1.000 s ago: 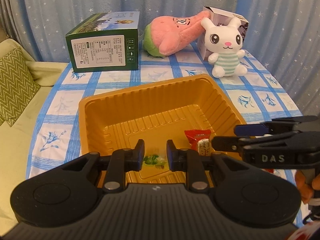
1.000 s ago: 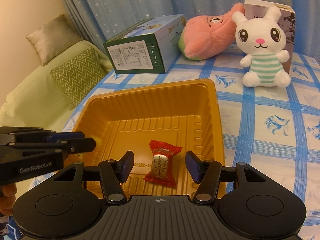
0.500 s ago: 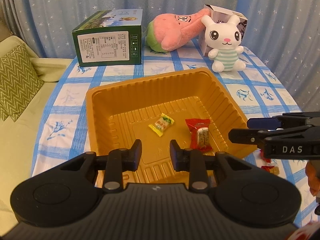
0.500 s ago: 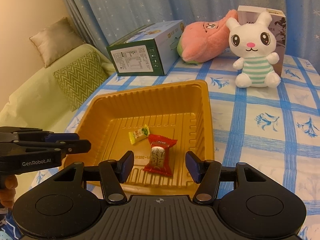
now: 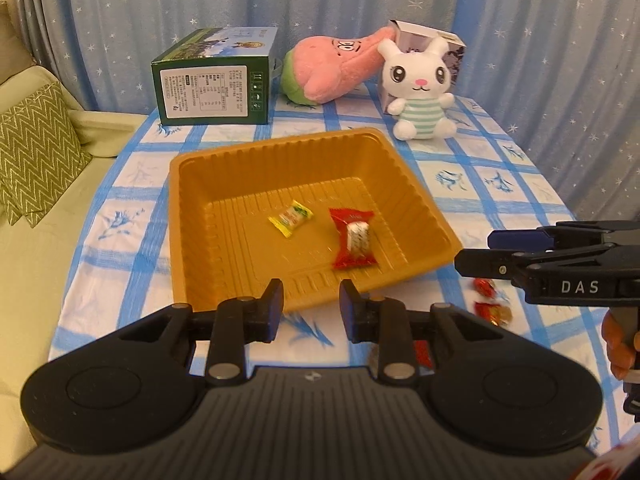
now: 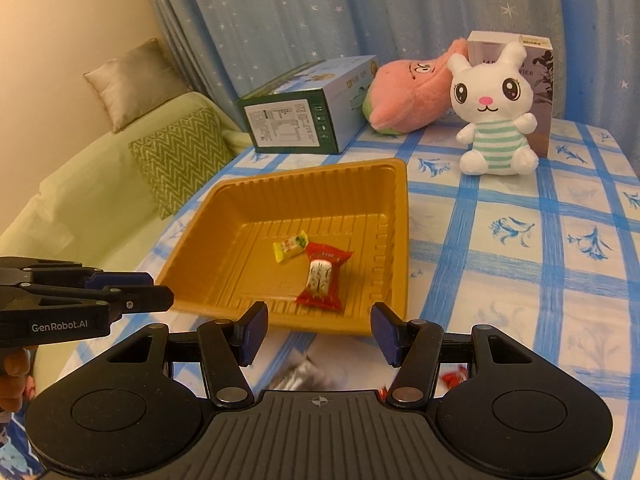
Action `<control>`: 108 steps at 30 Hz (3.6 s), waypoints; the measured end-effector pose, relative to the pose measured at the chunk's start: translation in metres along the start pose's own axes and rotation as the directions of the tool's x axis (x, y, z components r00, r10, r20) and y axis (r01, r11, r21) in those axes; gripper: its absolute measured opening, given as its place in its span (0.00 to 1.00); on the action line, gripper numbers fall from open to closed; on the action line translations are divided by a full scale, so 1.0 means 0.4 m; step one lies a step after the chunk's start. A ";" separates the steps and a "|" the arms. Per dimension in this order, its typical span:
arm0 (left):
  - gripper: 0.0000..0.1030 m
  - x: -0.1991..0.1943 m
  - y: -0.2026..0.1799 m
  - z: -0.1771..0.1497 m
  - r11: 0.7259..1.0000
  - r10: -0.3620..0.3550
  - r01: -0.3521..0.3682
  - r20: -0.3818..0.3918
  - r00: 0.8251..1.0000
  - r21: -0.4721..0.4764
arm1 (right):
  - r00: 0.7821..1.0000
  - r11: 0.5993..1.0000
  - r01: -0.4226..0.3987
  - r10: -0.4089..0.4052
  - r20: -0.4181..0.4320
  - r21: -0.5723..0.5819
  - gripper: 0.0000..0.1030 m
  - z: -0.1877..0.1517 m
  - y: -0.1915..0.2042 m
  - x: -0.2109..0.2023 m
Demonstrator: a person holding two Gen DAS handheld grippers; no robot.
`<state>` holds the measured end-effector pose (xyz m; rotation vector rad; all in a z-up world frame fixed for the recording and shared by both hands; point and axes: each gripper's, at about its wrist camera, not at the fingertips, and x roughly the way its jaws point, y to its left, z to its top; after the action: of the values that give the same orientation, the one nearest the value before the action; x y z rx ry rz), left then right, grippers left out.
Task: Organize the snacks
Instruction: 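Open both grippers over the orange tray and withdraw toward the snack pile, then grasp the green-edged snack bag with the right gripper while the left gripper grasps a red packet, then carry the green-edged bag with the right gripper while the left gripper carries the red packet into the tray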
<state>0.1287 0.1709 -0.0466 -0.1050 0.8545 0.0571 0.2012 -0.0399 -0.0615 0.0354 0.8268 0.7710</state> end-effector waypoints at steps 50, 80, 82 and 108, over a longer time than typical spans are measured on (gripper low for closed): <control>0.29 -0.116 -0.111 -0.286 0.978 0.131 -0.144 -0.097 0.987 -0.149 | 0.971 0.883 -0.157 0.058 -0.231 -0.442 0.55 -0.239 -0.043 0.023; 0.29 -0.048 -0.126 -0.260 0.997 0.066 -0.071 -0.112 0.992 -0.044 | 0.967 0.878 -0.168 0.057 -0.249 -0.448 0.23 -0.317 -0.007 -0.004; 0.29 -0.036 -0.135 -0.253 0.998 0.051 -0.054 -0.111 0.992 -0.030 | 0.971 0.905 -0.158 0.069 -0.231 -0.394 0.23 -0.313 -0.020 -0.027; 0.39 0.166 -0.315 -0.198 0.948 -0.003 0.036 -0.107 0.994 0.315 | 0.999 0.999 0.038 -0.037 -0.029 0.035 0.22 -0.276 -0.244 -0.242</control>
<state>0.1243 0.0372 -0.1396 0.1874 0.9579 -0.1059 0.1442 -0.2008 -0.1059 0.0400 0.8661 0.7231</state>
